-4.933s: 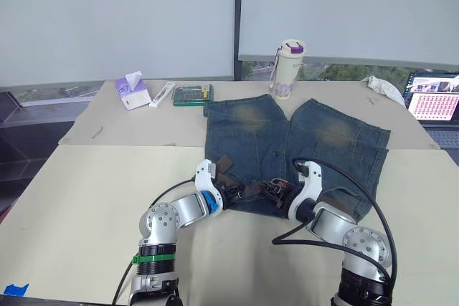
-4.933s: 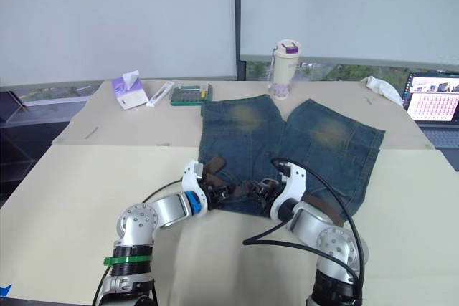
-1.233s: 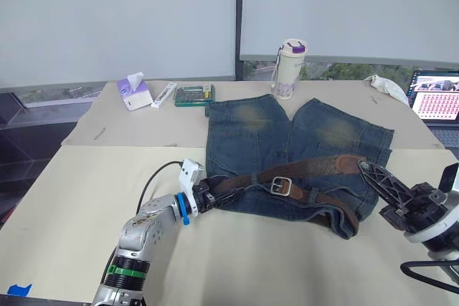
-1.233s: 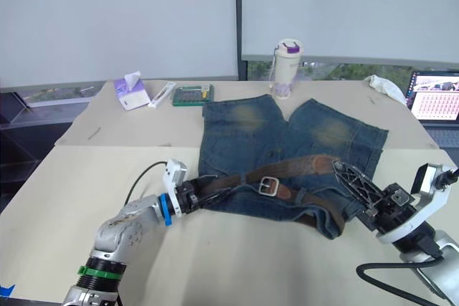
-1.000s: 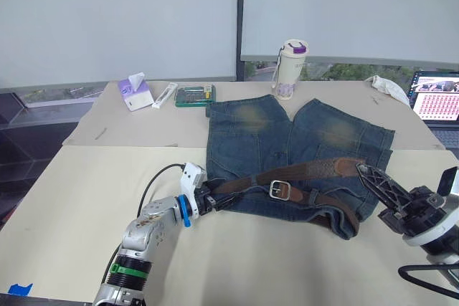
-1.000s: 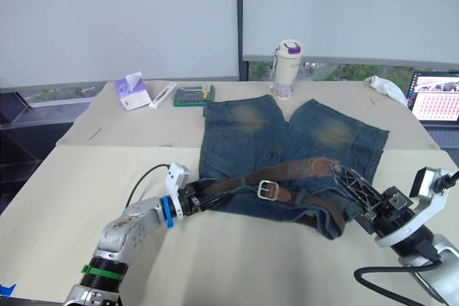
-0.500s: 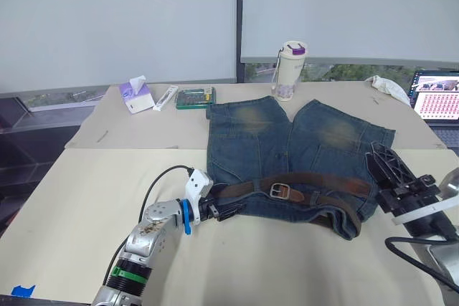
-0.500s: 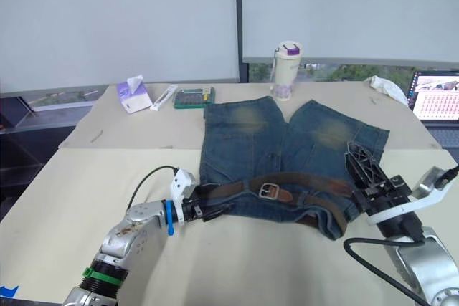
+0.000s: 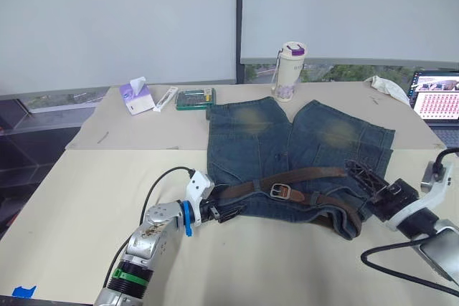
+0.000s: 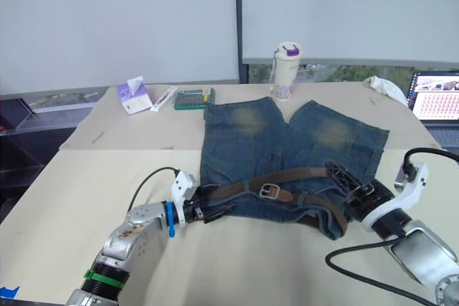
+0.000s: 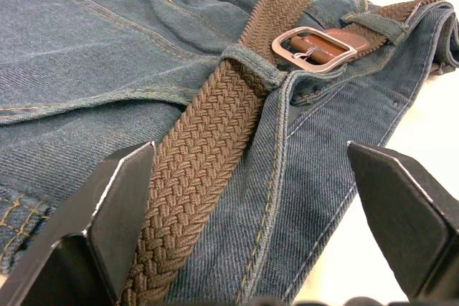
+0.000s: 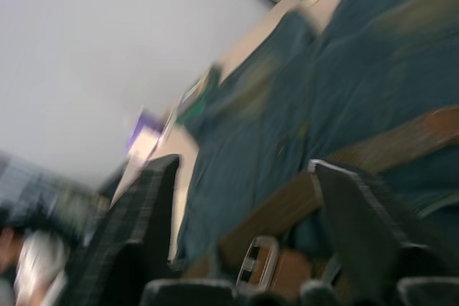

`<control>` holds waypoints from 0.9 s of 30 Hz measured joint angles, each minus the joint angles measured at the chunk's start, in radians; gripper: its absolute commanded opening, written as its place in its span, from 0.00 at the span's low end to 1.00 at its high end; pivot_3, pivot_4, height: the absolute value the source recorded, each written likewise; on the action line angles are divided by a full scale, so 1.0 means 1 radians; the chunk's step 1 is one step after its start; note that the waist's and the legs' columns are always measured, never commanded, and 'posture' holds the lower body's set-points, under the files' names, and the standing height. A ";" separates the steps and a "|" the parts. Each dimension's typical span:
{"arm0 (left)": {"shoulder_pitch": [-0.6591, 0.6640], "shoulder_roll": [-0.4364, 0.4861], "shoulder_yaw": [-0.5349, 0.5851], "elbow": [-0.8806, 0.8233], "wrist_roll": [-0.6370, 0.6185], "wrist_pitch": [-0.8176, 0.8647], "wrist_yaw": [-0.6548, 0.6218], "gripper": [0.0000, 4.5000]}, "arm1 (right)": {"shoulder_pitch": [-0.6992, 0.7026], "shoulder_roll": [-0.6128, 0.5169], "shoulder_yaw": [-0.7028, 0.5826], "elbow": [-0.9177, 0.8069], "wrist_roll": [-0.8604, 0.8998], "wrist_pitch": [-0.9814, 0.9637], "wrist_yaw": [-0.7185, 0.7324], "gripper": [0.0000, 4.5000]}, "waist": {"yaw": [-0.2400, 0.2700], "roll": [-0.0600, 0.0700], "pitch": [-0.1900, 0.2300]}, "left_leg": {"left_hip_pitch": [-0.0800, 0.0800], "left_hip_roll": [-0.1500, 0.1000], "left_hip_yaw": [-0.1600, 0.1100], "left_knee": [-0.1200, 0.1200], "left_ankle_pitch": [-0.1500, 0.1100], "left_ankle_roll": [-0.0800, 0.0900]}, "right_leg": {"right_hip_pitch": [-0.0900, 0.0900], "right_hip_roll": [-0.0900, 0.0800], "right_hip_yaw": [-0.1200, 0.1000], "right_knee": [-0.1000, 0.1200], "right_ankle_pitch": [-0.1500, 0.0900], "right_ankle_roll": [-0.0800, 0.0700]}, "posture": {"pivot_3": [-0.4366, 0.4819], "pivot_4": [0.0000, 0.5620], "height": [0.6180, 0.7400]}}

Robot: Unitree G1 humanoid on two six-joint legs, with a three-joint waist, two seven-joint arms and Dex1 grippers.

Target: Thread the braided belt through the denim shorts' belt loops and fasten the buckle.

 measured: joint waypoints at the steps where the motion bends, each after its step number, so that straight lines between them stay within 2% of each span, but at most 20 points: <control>1: 0.001 0.001 0.002 0.001 0.002 -0.003 0.000 1.00 | -0.016 0.001 0.025 0.001 0.002 0.006 -0.018 0.99 | -0.002 -0.001 -0.001 | 0.000 0.000 0.000 0.000 0.000 0.000 | 0.000 0.000 0.000 0.000 0.000 0.000 | 0.48 0.27 1.00; 5: 0.004 -0.006 -0.006 0.004 0.003 -0.023 -0.003 1.00 | -0.147 0.099 0.150 0.091 0.021 -0.006 -0.206 0.99 | -0.005 -0.005 -0.002 | 0.000 0.000 0.000 0.000 0.000 0.000 | -0.001 0.000 0.000 0.000 0.000 -0.001 | 0.48 0.27 1.00; 7: 0.007 -0.010 -0.013 0.003 0.003 -0.037 -0.007 1.00 | -0.191 0.145 0.195 0.143 0.036 -0.010 -0.276 0.99 | -0.001 -0.004 -0.002 | 0.001 0.000 -0.001 0.000 0.000 0.000 | -0.003 -0.001 0.000 0.000 0.004 -0.007 | 0.48 0.27 1.00; 13: 0.017 0.002 -0.039 0.003 0.036 -0.122 -0.027 1.00 | -0.296 0.230 0.237 0.238 0.053 -0.014 -0.415 0.99 | 0.000 -0.004 -0.002 | 0.002 -0.001 -0.001 0.001 0.000 0.000 | -0.003 -0.002 0.000 0.000 0.004 -0.007 | 0.48 0.27 1.00; 18: 0.021 0.017 -0.078 0.008 0.087 -0.191 -0.051 1.00 | -0.386 0.295 0.249 0.341 0.005 -0.016 -0.446 0.99 | -0.003 -0.001 -0.004 | 0.002 -0.001 -0.001 0.001 0.000 0.001 | -0.003 -0.001 -0.001 0.000 0.005 -0.008 | 0.48 0.27 1.00; 27: 0.021 0.021 -0.083 0.022 0.113 -0.227 -0.055 1.00 | -0.419 0.345 0.260 0.391 -0.149 -0.008 -0.421 0.99 | -0.004 0.001 -0.005 | 0.002 -0.001 -0.001 0.001 0.000 0.001 | -0.003 -0.001 -0.001 0.001 0.005 -0.008 | 0.48 0.27 1.00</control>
